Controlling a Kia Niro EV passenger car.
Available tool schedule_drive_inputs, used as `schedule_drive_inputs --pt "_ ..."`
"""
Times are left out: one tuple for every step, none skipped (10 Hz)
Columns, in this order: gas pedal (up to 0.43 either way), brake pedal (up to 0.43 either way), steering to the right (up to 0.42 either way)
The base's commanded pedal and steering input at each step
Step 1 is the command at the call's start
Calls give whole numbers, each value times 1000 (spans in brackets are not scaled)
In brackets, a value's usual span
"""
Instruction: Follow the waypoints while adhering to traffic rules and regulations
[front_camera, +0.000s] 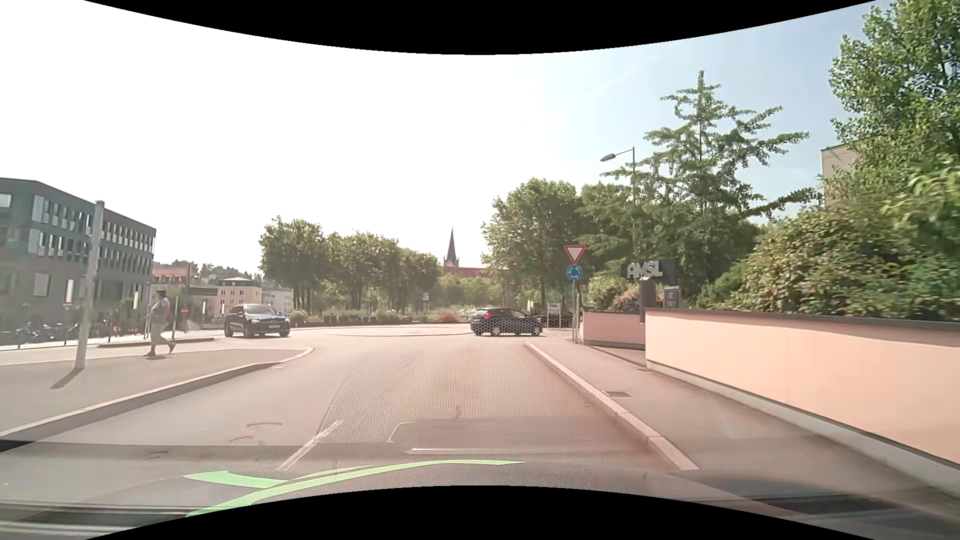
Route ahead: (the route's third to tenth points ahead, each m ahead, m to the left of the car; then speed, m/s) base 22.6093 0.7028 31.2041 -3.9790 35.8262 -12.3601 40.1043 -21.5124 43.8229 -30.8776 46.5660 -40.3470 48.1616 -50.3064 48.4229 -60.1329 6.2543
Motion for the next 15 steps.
schedule_drive_inputs --pt "0 67 5" --pt "0 79 4" --pt "0 85 4" --pt "0 104 3" --pt "0 122 3" --pt "0 140 2" --pt "0 171 1" --pt "0 177 1" --pt "0 183 1" --pt "0 183 1" --pt "0 183 1" --pt "0 183 1" --pt "0 189 1" --pt "0 189 1" --pt "0 189 1"
